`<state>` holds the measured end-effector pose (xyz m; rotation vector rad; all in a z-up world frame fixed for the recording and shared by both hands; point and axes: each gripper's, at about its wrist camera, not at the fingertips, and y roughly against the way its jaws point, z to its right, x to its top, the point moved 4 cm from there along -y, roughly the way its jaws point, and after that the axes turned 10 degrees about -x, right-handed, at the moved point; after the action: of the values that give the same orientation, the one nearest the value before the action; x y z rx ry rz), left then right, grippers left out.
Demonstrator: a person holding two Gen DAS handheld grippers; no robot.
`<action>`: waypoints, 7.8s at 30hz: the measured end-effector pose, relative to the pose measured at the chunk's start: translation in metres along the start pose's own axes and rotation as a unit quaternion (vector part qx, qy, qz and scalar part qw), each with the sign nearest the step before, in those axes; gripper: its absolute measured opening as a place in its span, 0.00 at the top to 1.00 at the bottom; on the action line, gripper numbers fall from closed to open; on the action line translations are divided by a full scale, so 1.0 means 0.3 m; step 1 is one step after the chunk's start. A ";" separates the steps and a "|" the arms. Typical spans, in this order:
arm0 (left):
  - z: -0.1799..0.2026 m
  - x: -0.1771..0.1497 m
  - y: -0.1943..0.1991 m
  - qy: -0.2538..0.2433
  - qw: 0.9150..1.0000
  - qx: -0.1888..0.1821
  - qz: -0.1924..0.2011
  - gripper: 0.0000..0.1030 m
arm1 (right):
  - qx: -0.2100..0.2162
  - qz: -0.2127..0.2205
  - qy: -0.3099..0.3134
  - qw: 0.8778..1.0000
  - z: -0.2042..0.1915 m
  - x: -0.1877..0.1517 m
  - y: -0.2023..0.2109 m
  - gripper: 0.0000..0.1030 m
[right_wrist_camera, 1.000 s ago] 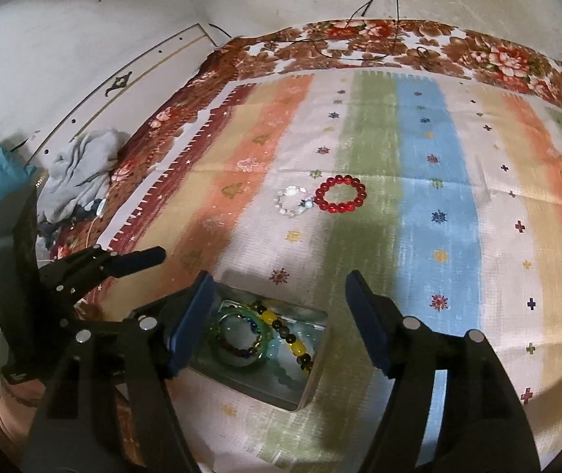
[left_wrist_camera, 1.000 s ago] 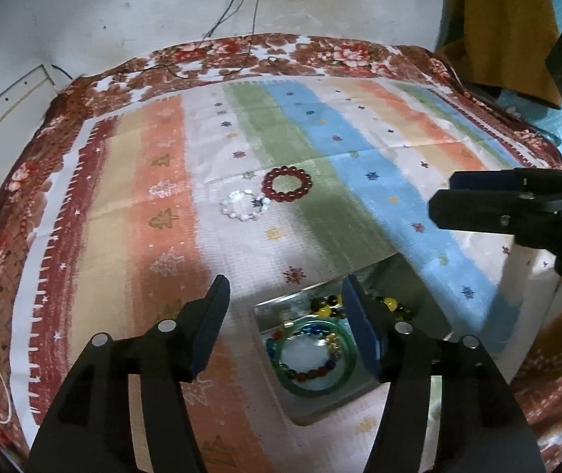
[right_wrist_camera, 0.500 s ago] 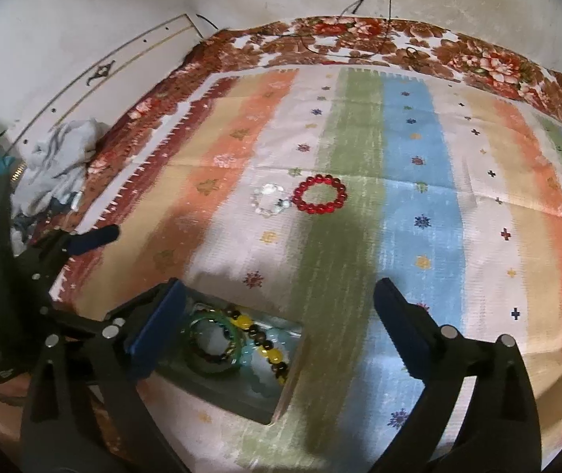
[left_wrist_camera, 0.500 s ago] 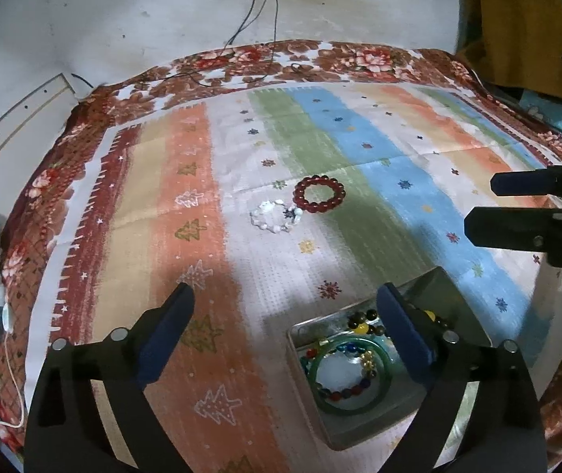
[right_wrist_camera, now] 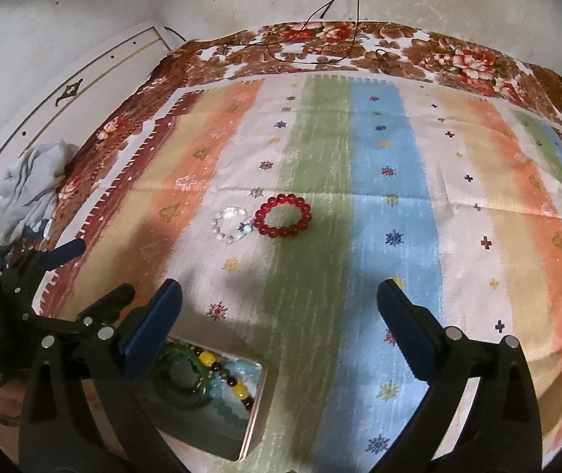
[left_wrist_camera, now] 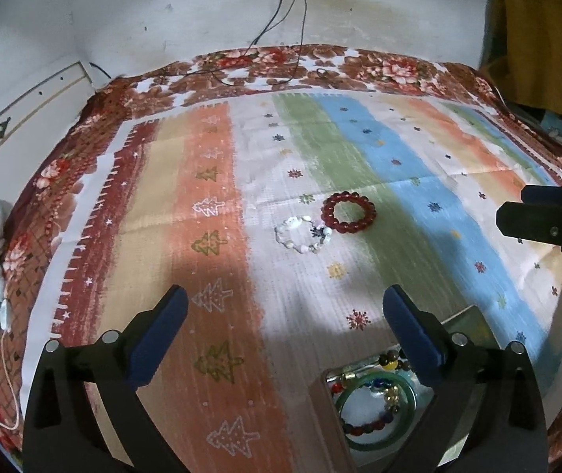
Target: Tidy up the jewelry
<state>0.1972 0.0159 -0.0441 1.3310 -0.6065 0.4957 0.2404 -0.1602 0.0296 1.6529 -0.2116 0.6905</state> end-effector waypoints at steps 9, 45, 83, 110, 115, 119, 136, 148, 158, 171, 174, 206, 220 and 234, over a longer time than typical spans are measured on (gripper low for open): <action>-0.047 0.036 -0.068 0.014 1.000 0.005 -0.016 0.06 | -0.016 -0.013 0.009 1.000 0.007 0.026 -0.075 0.05; -0.154 0.146 -0.340 0.016 0.996 0.006 -0.087 0.06 | -0.034 -0.066 0.012 0.997 0.011 0.143 -0.342 0.05; -0.212 0.126 -0.594 0.019 0.990 0.007 -0.141 0.05 | -0.053 -0.146 0.014 0.988 0.030 0.159 -0.713 0.05; -0.117 0.117 -0.574 -0.041 0.988 -0.048 -0.140 0.90 | -0.025 -0.149 0.074 0.986 -0.038 0.149 -0.680 0.86; -0.121 0.120 -0.567 -0.032 0.988 -0.052 -0.142 0.89 | -0.020 -0.149 0.068 0.986 -0.036 0.150 -0.680 0.86; -0.126 0.124 -0.548 -0.028 0.988 -0.052 -0.140 0.90 | -0.017 -0.148 0.066 0.987 -0.033 0.155 -0.668 0.86; -0.101 0.197 -0.395 -0.008 0.993 -0.074 -0.087 0.90 | 0.010 -0.104 0.074 0.992 -0.099 0.177 -0.476 0.86; -0.064 0.189 -0.289 -0.011 0.995 -0.076 -0.063 0.90 | 0.019 -0.074 0.075 0.994 -0.124 0.168 -0.355 0.86; -0.026 0.189 -0.189 -0.014 0.996 -0.083 -0.043 0.90 | 0.025 -0.056 0.068 0.996 -0.122 0.142 -0.263 0.86; 0.021 0.172 -0.080 -0.013 0.995 -0.099 -0.015 0.89 | 0.063 -0.031 0.062 0.996 -0.145 0.093 -0.114 0.86; 0.029 0.169 -0.052 -0.012 0.994 -0.104 -0.009 0.89 | 0.070 -0.023 0.063 0.995 -0.156 0.081 -0.077 0.86; 0.156 -0.018 0.132 -0.027 0.990 -0.138 0.002 0.89 | 0.108 0.008 0.096 0.989 -0.190 -0.131 0.152 0.86; 0.184 -0.126 0.127 -0.027 0.990 -0.136 -0.020 0.84 | 0.108 -0.011 0.096 0.989 -0.187 -0.217 0.142 0.81; 0.163 -0.163 0.138 -0.028 0.993 -0.112 -0.017 0.46 | 0.087 0.011 0.075 0.993 -0.121 -0.255 0.175 0.39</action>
<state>0.1275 -0.0246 -0.0397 1.1430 -0.6643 0.3513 0.1410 -0.1555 0.0335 1.7573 -0.0629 0.8657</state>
